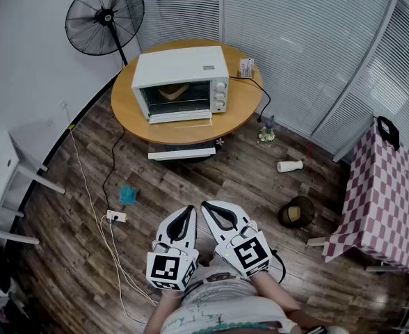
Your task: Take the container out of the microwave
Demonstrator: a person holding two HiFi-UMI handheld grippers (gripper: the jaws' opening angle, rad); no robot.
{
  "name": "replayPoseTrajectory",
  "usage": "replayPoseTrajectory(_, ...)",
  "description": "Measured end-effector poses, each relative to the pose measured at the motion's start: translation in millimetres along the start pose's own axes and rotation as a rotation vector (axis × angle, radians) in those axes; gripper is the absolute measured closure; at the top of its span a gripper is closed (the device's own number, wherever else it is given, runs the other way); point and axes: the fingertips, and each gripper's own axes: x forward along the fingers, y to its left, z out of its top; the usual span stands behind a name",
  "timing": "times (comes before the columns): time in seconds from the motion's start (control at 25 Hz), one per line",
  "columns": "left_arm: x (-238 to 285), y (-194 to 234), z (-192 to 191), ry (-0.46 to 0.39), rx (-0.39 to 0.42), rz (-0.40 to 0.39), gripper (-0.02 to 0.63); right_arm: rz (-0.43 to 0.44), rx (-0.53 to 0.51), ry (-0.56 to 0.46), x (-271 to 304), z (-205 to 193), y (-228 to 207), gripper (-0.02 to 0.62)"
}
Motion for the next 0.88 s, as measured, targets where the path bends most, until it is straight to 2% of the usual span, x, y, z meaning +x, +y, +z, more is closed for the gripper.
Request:
replayPoseTrajectory(0.16,2,-3,-1,0.0,0.005,0.007,0.592,0.016,0.006,-0.021,-3,0,-3,0.603)
replayPoseTrajectory(0.4,2,-9,-17,0.04,0.003,0.023,0.592,0.037,0.024,0.003,-9,-14,-7,0.603)
replayPoseTrajectory(0.64,4,0,-18,0.058,0.011,0.032,0.592,0.058,0.039,0.017,2,-17,-6,0.603)
replayPoseTrajectory(0.88,21,24,-13,0.051,-0.005,0.012,0.591,0.004,0.027,0.01,31,-12,-24,0.603)
